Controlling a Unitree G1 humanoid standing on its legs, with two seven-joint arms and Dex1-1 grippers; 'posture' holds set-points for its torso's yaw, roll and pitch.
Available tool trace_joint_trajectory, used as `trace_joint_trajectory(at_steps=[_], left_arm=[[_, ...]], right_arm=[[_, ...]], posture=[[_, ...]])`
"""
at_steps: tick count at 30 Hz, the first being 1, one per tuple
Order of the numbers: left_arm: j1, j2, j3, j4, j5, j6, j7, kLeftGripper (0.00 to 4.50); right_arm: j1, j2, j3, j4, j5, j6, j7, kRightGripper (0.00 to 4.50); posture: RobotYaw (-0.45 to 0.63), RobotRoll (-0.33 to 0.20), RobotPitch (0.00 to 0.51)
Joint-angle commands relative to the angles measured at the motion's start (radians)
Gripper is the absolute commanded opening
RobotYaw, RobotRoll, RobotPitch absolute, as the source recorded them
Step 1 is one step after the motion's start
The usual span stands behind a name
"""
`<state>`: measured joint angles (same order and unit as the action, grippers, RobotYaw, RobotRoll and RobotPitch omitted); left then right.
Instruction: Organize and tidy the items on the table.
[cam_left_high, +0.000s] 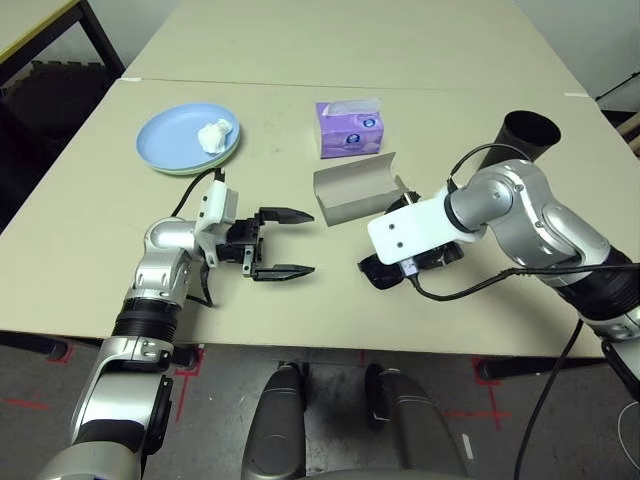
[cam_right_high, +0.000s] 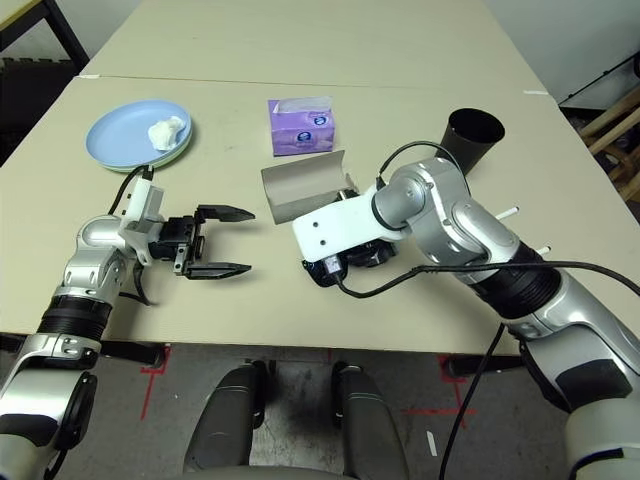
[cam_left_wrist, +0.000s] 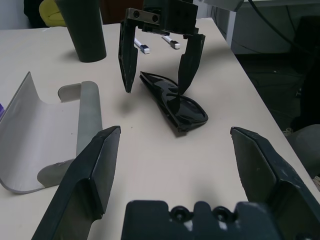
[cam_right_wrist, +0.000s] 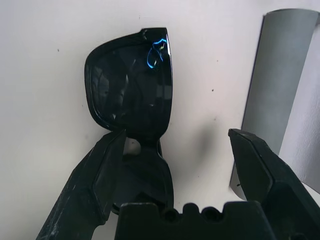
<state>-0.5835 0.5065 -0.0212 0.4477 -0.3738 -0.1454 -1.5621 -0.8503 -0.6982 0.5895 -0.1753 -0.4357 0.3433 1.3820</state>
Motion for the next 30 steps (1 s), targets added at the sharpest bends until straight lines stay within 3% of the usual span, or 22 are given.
trace_joint_trajectory(at_steps=[1, 17, 30], left_arm=[[0.008, -0.004, -0.018, -0.029, -0.005, 0.004, -0.008, 4.48], [0.020, 0.002, -0.016, -0.047, -0.004, 0.013, -0.006, 4.48], [0.022, 0.001, -0.018, -0.048, -0.002, 0.014, -0.004, 4.48]], right_arm=[[0.020, 0.004, 0.011, -0.013, -0.015, 0.009, 0.007, 4.50], [0.001, -0.036, -0.010, 0.000, -0.008, -0.068, 0.050, 4.50], [-0.027, -0.030, -0.022, -0.026, 0.028, -0.016, 0.116, 4.50]], posture=[[0.15, 0.000, 0.192], [0.15, 0.000, 0.192], [0.15, 0.000, 0.194]])
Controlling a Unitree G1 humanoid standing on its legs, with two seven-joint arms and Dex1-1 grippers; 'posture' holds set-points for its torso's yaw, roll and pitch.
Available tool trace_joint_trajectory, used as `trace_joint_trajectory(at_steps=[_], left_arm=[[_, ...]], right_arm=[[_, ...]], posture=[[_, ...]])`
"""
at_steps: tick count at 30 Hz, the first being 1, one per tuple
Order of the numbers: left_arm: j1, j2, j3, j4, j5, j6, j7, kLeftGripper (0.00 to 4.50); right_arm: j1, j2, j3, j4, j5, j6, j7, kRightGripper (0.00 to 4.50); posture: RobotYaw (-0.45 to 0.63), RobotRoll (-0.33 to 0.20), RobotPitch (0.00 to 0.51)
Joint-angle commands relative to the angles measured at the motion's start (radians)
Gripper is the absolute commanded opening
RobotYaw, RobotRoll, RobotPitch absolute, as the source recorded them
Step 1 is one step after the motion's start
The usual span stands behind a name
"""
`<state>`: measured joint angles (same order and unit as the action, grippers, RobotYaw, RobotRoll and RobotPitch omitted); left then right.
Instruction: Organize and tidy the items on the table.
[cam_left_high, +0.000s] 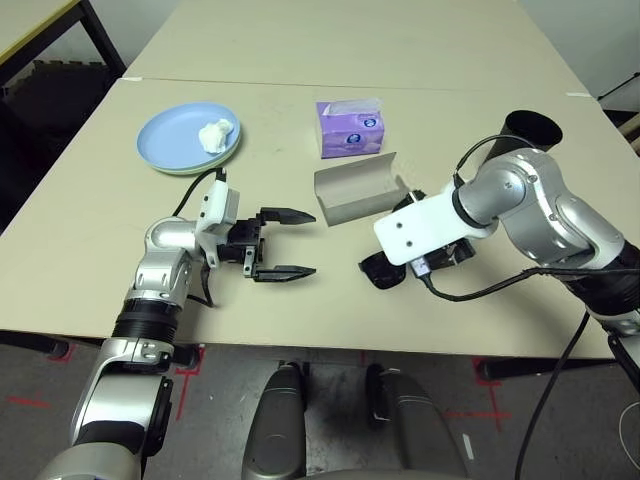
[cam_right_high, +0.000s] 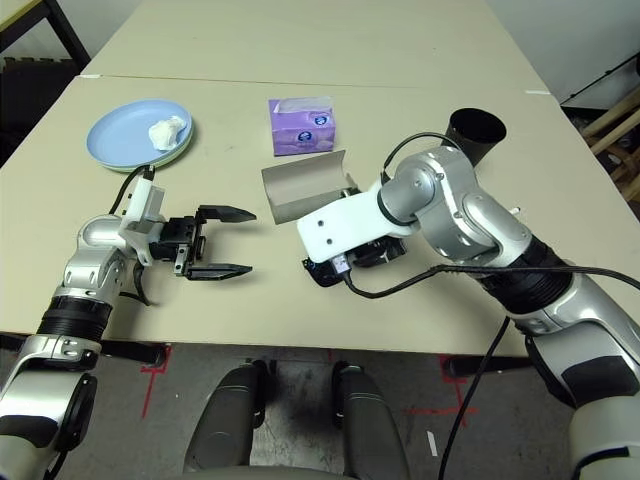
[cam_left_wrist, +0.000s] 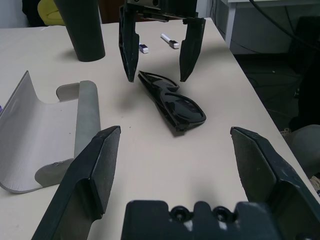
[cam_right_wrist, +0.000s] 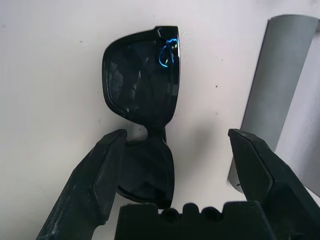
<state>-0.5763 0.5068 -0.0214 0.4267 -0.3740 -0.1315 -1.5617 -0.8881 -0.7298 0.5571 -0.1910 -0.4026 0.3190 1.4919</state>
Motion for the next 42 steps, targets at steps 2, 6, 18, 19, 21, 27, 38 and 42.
trace_joint_trajectory(at_steps=[2, 6, 18, 19, 21, 27, 38, 42], left_arm=[[0.014, 0.001, -0.018, -0.026, -0.001, 0.000, -0.004, 4.48], [0.016, 0.002, -0.018, -0.030, -0.001, 0.002, -0.003, 4.48], [0.025, 0.009, -0.016, -0.040, 0.001, 0.007, 0.000, 4.48], [0.025, 0.009, -0.017, -0.040, 0.001, 0.007, 0.000, 4.48], [0.025, 0.010, -0.017, -0.040, 0.001, 0.007, 0.000, 4.48], [0.023, 0.012, -0.018, -0.038, 0.002, 0.006, 0.000, 4.48], [0.024, 0.013, -0.019, -0.037, 0.004, 0.004, 0.001, 4.48], [0.027, 0.013, -0.018, -0.039, 0.004, 0.003, 0.001, 4.48]], right_arm=[[0.013, 0.004, 0.020, -0.008, -0.015, 0.014, 0.007, 4.50], [0.013, 0.006, 0.031, 0.002, -0.026, 0.016, 0.008, 4.50], [0.015, 0.016, 0.049, 0.060, -0.059, -0.027, -0.005, 4.50], [0.016, 0.018, 0.048, 0.062, -0.061, -0.028, -0.005, 4.50], [0.016, 0.026, 0.048, 0.067, -0.063, -0.029, -0.005, 4.50], [0.016, 0.046, 0.052, 0.071, -0.066, -0.025, -0.002, 4.50], [0.018, 0.050, 0.060, 0.081, -0.072, -0.027, -0.001, 4.50], [0.019, 0.050, 0.060, 0.085, -0.076, -0.031, -0.002, 4.50]], posture=[[0.15, 0.000, 0.194], [0.16, 0.000, 0.195], [0.16, 0.000, 0.194], [0.16, 0.000, 0.194], [0.17, 0.000, 0.193], [0.17, 0.000, 0.194], [0.17, 0.000, 0.193], [0.17, 0.000, 0.193]])
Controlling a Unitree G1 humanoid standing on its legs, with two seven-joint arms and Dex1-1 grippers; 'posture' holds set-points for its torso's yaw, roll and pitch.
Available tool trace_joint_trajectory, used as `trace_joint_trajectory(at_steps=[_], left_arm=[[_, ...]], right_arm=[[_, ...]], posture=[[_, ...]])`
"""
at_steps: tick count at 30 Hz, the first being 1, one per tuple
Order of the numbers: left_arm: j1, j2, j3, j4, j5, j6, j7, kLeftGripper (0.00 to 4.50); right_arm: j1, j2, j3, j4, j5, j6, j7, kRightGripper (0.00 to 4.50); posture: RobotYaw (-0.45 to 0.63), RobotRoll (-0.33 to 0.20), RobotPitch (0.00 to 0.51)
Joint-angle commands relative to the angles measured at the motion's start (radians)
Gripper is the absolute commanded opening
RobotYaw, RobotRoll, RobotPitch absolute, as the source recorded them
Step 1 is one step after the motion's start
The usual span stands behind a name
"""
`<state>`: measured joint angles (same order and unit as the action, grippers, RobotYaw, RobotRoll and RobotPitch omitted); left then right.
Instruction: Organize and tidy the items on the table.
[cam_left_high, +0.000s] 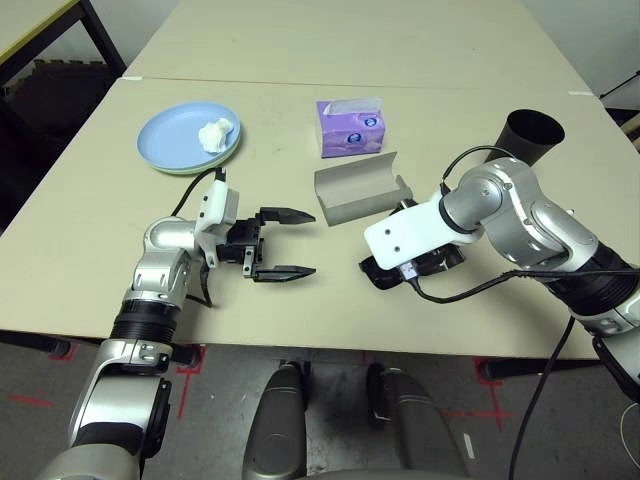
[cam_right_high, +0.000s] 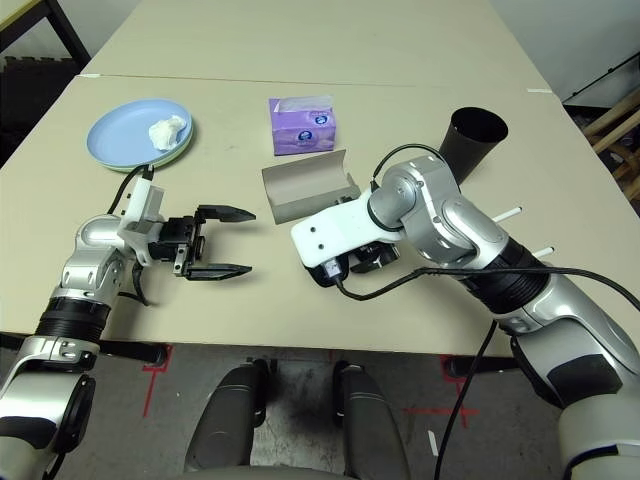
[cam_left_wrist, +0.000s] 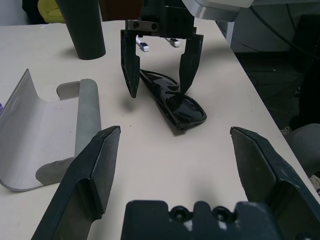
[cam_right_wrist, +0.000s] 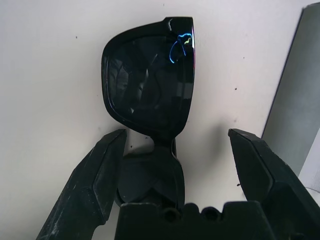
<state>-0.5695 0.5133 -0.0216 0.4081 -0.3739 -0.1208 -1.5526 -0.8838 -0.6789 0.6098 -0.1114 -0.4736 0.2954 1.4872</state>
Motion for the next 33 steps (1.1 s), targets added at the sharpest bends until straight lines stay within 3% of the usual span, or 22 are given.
trace_joint_trajectory(at_steps=[1, 5, 8, 17, 33], left_arm=[[0.021, 0.007, -0.018, -0.020, 0.004, -0.007, -0.008, 4.48], [0.021, 0.008, -0.018, -0.020, 0.005, -0.008, -0.008, 4.48], [0.020, 0.009, -0.018, -0.018, 0.006, -0.008, -0.008, 4.50], [0.020, 0.011, -0.019, -0.022, 0.004, -0.006, -0.009, 4.50], [0.003, 0.007, -0.019, 0.003, 0.008, -0.016, -0.013, 4.50]], right_arm=[[0.015, -0.001, 0.008, 0.005, -0.005, -0.008, 0.003, 4.50], [0.018, -0.002, 0.008, 0.003, -0.004, -0.007, 0.005, 4.50], [0.019, -0.003, 0.007, 0.002, -0.003, -0.007, 0.007, 3.88], [0.019, -0.002, 0.004, 0.000, 0.003, -0.006, 0.013, 0.53], [-0.115, -0.024, -0.076, 0.027, 0.087, -0.016, 0.059, 0.46]], posture=[[0.17, 0.000, 0.193], [0.17, 0.000, 0.192], [0.17, 0.000, 0.192], [0.17, 0.000, 0.190], [0.15, 0.000, 0.181]])
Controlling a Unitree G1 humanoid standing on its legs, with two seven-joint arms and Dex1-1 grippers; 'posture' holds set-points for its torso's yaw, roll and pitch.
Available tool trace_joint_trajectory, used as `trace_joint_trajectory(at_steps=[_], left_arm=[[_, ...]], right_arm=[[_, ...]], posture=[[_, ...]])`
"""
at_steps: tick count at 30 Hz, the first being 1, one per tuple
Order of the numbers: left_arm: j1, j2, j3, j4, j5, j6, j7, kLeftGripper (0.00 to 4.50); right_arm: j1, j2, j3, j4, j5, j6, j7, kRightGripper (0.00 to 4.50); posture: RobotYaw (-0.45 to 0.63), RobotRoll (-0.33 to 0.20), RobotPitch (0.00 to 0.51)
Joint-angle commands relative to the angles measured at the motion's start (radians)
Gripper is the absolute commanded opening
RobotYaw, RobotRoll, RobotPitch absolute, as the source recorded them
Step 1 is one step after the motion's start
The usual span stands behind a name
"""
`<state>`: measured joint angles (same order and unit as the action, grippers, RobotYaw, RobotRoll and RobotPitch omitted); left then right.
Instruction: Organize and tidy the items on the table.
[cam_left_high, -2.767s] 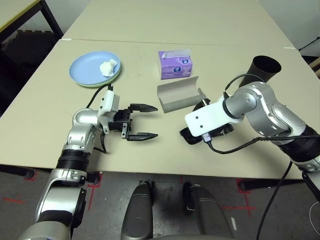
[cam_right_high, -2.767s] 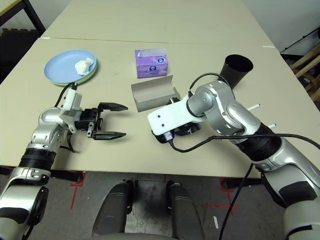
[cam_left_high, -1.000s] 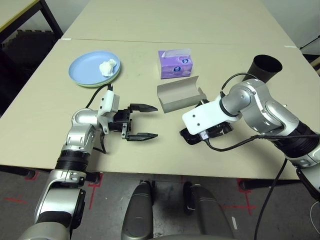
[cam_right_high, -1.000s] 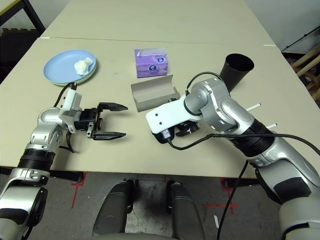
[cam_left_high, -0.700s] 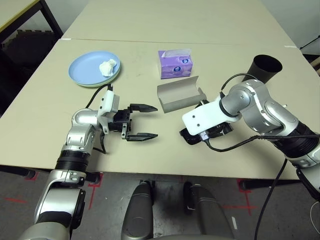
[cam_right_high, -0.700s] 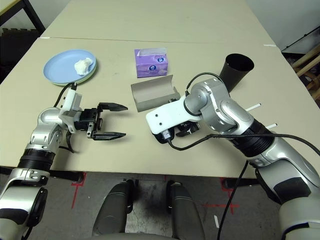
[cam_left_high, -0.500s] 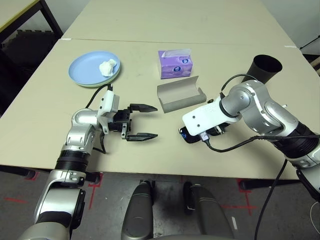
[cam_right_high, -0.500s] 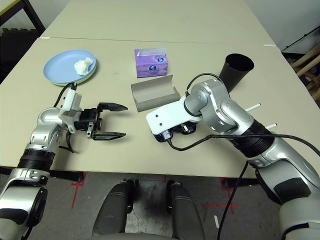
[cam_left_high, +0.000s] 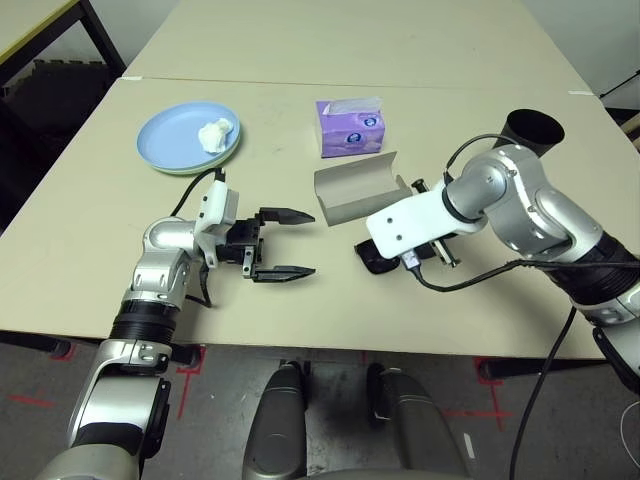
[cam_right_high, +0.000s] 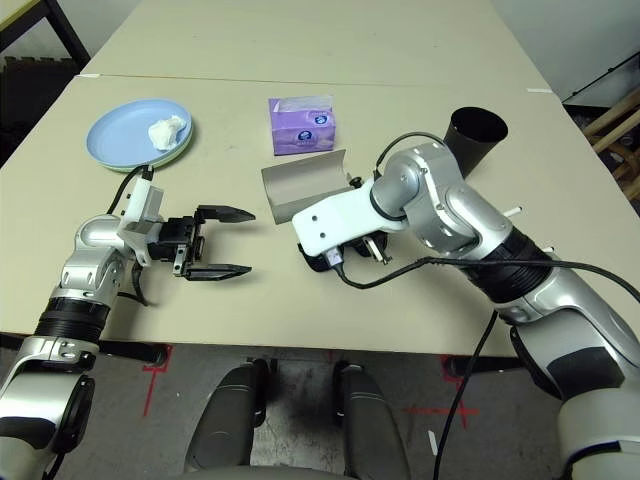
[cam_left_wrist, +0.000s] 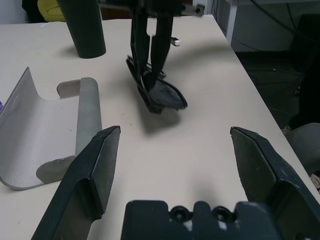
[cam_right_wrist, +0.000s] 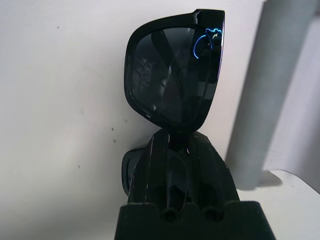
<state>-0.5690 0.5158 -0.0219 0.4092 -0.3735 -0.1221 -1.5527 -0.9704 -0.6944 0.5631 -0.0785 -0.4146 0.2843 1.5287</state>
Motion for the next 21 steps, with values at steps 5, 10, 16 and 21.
trace_joint_trajectory(at_steps=[5, 10, 16, 21], left_arm=[[-0.002, 0.005, -0.017, 0.006, 0.007, -0.015, -0.012, 4.50], [-0.010, 0.005, -0.002, 0.004, 0.009, 0.002, 0.033, 4.50], [-0.007, 0.021, 0.013, -0.012, 0.015, 0.022, 0.111, 4.50], [0.026, 0.033, 0.031, -0.053, -0.002, 0.073, 0.172, 4.50]], right_arm=[[-0.094, 0.018, -0.039, 0.087, 0.020, -0.032, -0.036, 0.46], [-0.130, 0.058, -0.028, 0.197, -0.008, -0.077, -0.117, 0.46], [-0.145, 0.094, -0.023, 0.282, -0.034, -0.109, -0.164, 0.46], [-0.188, 0.175, -0.007, 0.404, -0.068, -0.139, -0.244, 0.46]], posture=[[0.15, 0.000, 0.185], [0.16, 0.000, 0.188], [0.16, 0.000, 0.189], [0.18, 0.000, 0.191]])
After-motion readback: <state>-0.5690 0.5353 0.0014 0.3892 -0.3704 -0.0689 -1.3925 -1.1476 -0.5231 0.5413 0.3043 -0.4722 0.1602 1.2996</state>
